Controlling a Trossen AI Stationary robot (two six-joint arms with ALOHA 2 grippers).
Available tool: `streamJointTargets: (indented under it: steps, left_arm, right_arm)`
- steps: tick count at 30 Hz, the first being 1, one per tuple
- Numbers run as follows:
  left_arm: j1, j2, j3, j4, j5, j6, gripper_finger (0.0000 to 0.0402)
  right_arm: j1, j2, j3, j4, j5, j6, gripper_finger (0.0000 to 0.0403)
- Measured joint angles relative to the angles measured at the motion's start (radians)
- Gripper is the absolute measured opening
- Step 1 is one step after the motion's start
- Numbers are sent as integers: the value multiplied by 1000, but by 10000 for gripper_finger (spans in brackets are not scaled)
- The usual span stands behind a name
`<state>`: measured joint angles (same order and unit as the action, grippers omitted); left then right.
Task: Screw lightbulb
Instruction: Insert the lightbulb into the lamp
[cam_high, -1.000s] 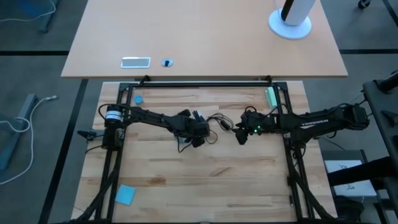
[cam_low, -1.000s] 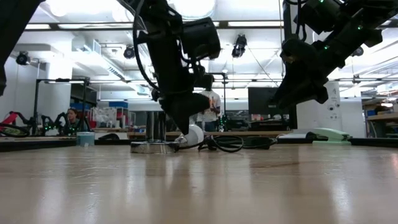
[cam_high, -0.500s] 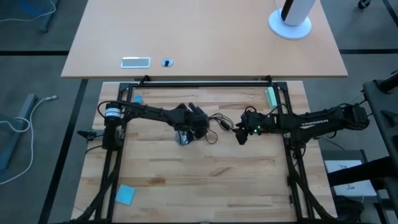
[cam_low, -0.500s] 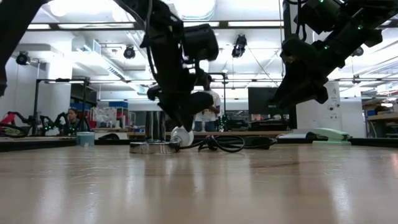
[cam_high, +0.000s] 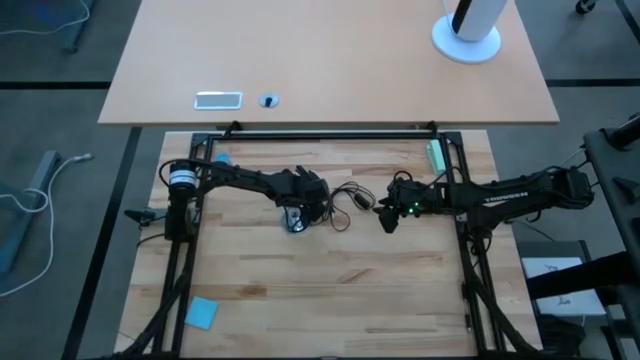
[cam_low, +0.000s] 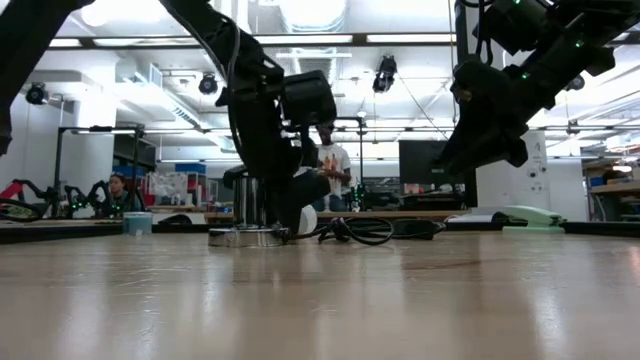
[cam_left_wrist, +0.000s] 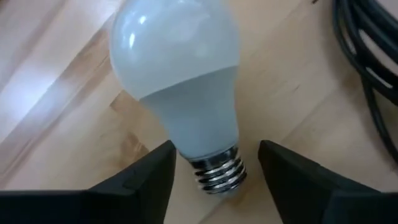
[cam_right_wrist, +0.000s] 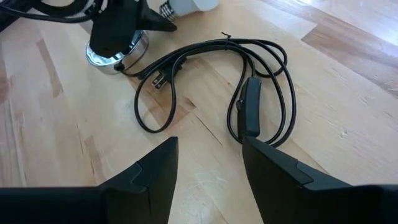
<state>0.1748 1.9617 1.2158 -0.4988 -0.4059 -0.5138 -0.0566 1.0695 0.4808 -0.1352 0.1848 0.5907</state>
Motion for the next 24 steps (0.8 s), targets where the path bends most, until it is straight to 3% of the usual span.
streamJointTargets:
  steps: [4,8,13,19,24]
  left_arm:
    - [11,-4,-27,59,25,30,175]
    - [11,-1,-11,56,31,82,94]
    - [-7,3,26,54,-56,144,96]
    - [-40,-21,65,56,-77,193,96]
    - [-100,-110,48,151,-136,284,96]
  right_arm:
    - [0,0,0,1,0,0,176]
    - [0,0,0,5,0,0,176]
    - [0,0,0,5,-3,-4,176]
    - [1,0,-2,16,-3,-11,176]
    - [46,0,-60,303,-1,-74,176]
